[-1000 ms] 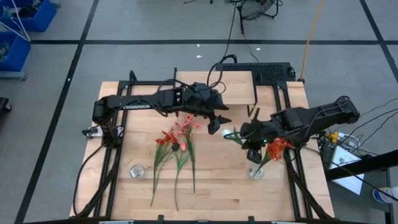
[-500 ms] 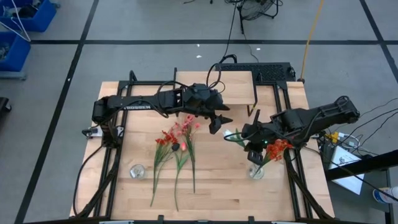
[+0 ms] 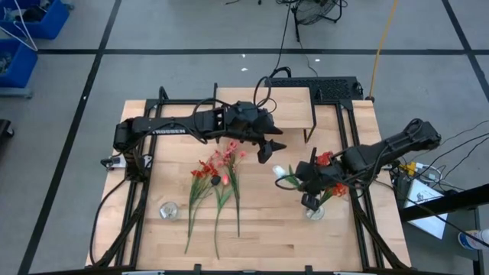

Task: Pick and place flowers into a vace then onto a shelf
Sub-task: Put the white flower into the right transparent vase

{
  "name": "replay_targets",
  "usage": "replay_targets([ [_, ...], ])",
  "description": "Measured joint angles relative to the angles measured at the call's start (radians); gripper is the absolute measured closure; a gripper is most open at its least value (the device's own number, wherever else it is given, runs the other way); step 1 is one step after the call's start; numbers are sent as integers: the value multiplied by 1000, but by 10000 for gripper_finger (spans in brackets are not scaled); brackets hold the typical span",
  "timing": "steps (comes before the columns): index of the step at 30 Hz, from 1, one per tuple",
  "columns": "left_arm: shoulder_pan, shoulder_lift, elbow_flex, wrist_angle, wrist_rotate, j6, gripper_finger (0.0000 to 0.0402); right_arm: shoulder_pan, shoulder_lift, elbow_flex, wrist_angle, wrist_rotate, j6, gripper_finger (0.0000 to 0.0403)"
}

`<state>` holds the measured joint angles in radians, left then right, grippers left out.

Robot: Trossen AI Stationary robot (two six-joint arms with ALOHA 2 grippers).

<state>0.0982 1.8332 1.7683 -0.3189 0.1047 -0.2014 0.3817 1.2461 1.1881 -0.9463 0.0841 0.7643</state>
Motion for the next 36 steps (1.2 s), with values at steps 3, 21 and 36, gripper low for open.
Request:
replay_targets([
  [3, 6, 0, 0, 17, 1, -3, 128, 23, 0, -8, -2, 78, 25, 403],
  [21, 28, -1, 0, 69, 2, -22, 128, 148, 0, -8, -1, 258, 159, 403],
  [36, 28, -1, 0, 93, 1, -16, 128, 191, 0, -154, 234, 345, 222, 403],
])
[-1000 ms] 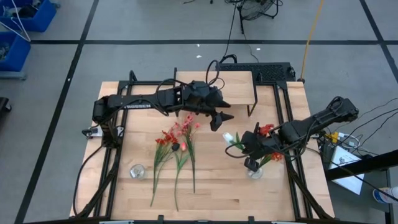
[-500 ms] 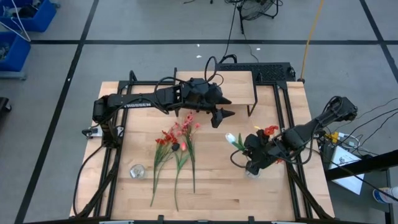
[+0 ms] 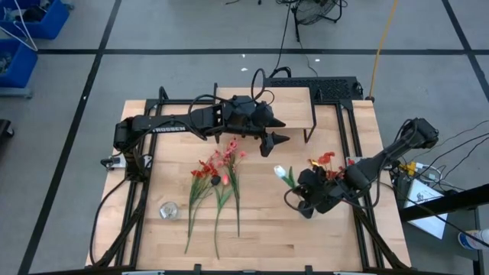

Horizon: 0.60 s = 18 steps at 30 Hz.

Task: Pick and place flowers into a vace then onto a shelf
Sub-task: Put the white flower into the right transparent vase

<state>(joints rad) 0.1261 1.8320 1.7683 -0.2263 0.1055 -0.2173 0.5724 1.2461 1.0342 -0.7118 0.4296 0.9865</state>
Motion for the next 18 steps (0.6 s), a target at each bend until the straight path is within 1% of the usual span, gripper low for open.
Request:
replay_targets([
  [3, 0, 0, 0, 0, 0, 0, 128, 17, 0, -22, 63, -2, -2, 403],
  [11, 0, 0, 0, -1, 0, 3, 128, 41, -25, -23, 27, -4, 28, 403],
  [13, 0, 0, 0, 0, -2, 5, 128, 53, -31, -24, 24, 26, 32, 403],
  [16, 3, 0, 0, 0, -2, 5, 128, 71, -42, -24, 24, 100, 29, 403],
  [18, 6, 0, 0, 0, -2, 5, 128, 78, -45, -24, 26, 117, 31, 403],
])
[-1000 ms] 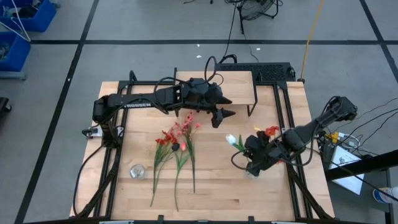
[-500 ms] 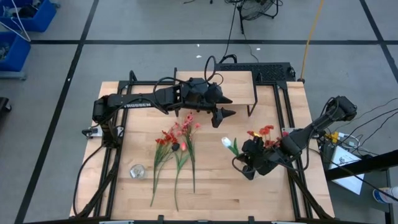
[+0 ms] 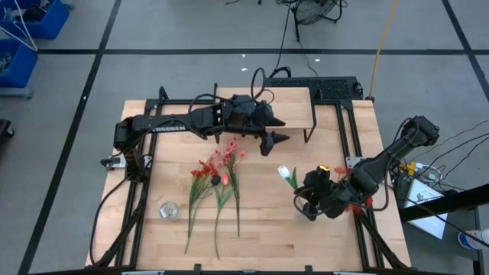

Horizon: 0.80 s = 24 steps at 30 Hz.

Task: Pick and place flowers into a vace then onto a shelf
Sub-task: Put the white flower into the right transparent vase

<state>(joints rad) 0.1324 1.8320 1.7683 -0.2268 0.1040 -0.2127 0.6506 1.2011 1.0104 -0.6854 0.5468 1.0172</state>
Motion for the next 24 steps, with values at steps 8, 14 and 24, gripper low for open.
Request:
replay_targets([
  [8, 17, 0, 0, 0, 0, -4, 128, 54, -1, 0, 1, -3, 46, 403],
  [14, 21, 0, 0, 14, 1, -5, 128, 94, -1, 0, -42, 91, 62, 403],
  [24, 21, 0, 0, 27, 0, -3, 128, 127, 4, -1, -29, 128, 34, 403],
])
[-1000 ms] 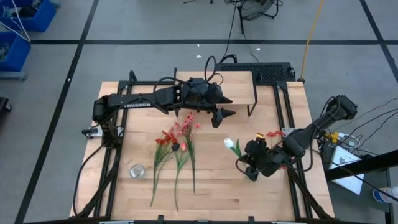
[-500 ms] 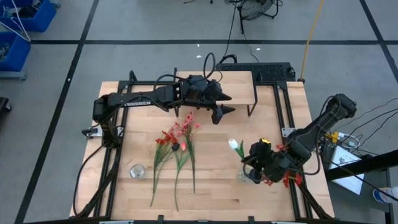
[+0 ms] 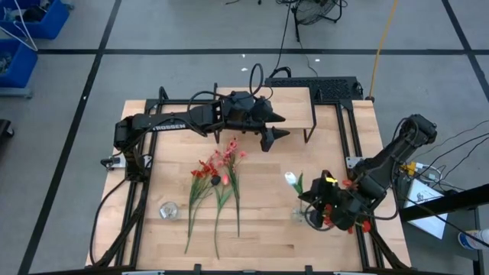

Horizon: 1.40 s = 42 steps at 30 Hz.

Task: Pick and place flowers into a vace then onto a shelf
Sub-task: Put the white flower into the right transparent vase

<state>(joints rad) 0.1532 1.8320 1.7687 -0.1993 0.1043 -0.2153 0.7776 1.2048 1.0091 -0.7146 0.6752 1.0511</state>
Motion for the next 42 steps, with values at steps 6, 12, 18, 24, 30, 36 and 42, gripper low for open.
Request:
replay_targets([
  [6, 0, 0, 0, 25, 0, 0, 128, 28, 0, -76, 52, -46, 34, 403],
  [12, 0, 0, 0, 38, 0, 0, 128, 48, 0, -158, 162, -48, 44, 403],
  [18, 0, 0, 0, 39, 0, -1, 128, 47, -2, -184, 179, -49, 36, 402],
  [24, 0, 0, 0, 41, -1, 0, 128, 47, -6, -206, 191, -52, 46, 401],
  [30, 0, 0, 0, 40, 0, -1, 128, 47, -20, -209, 268, -96, -77, 375],
  [36, 0, 0, 0, 45, -1, -1, 128, 48, -36, -211, 259, -138, -95, 317],
  [42, 0, 0, 0, 46, -1, -2, 128, 47, -76, -211, 251, -163, -95, 267],
])
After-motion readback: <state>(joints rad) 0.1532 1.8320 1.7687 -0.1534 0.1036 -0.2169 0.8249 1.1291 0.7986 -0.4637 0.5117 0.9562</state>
